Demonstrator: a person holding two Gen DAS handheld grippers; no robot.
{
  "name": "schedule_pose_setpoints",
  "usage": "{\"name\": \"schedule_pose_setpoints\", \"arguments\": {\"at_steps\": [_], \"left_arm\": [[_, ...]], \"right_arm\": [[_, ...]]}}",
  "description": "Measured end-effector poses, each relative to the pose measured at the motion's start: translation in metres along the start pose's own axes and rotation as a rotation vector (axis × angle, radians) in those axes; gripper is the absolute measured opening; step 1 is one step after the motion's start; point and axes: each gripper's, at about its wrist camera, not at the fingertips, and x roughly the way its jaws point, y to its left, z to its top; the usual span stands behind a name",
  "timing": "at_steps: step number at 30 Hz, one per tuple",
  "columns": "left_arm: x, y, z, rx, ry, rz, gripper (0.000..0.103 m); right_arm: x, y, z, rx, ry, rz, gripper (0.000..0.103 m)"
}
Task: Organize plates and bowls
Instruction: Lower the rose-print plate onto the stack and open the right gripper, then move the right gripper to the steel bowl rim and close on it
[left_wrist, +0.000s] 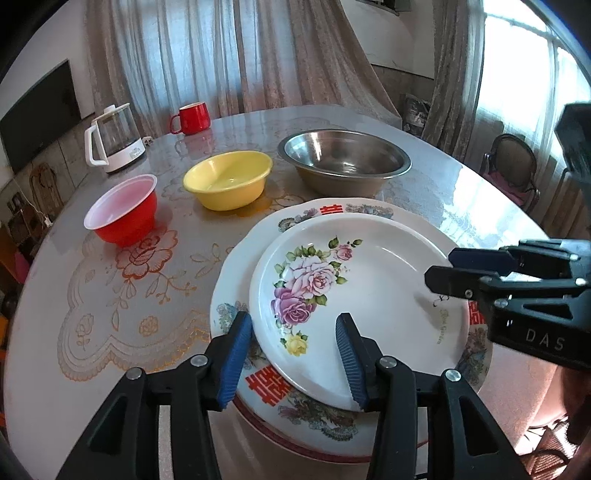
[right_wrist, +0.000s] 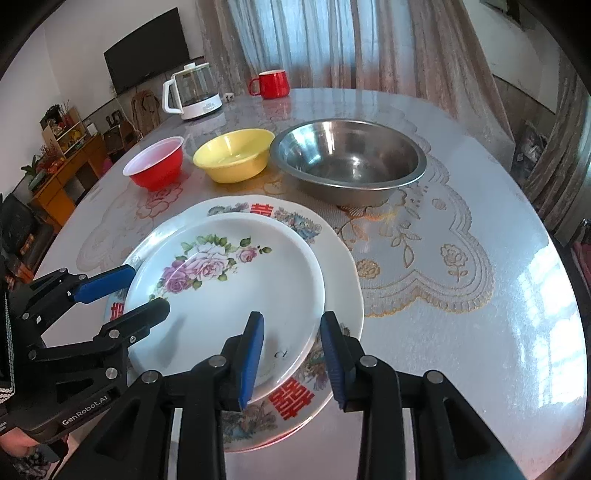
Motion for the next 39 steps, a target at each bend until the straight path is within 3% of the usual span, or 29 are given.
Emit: {"name": "schedule_pose_setpoints", "arguments": {"at_steps": [3, 5, 9, 15, 20, 24, 33, 39], "left_arm": [[-0.005, 0.005, 0.000, -0.047, -0.004, -0.075, 0.075], [-0.012, 0.006, 0.000, -0.068, -0.018, -0.079, 0.100], [-0.026, 0.007, 0.004, -0.073, -0.044, -0.119, 0.102], [-0.026, 0.016, 0.022, -0.124, -0.035, -0.158, 0.103], [-0.005, 0.034, 0.041, -0.253, 0.049, -0.245, 0.103], [0.001, 0.045, 0.056, -0.306, 0.052, -0.227, 0.103], [0.020, 0.055, 0.078, -0.308, 0.058, -0.184, 0.103], [0.035, 0.045, 0.106, -0.233, 0.070, -0.154, 0.103]], "right_arm": [[-0.002, -0.005, -0.005, 0.053, -0.044, 0.034, 0.037], [-0.005, -0.011, -0.011, 0.102, -0.074, 0.073, 0.038], [-0.016, -0.027, -0.020, 0.185, -0.158, 0.176, 0.038], [-0.035, -0.050, -0.012, 0.228, -0.287, 0.160, 0.044], [-0.021, -0.078, 0.006, 0.308, -0.263, 0.133, 0.044], [-0.003, -0.104, 0.026, 0.382, -0.259, 0.154, 0.045], [0.049, -0.140, 0.081, 0.479, -0.239, 0.169, 0.048], [0.083, -0.142, 0.095, 0.457, -0.197, 0.168, 0.048]]}}
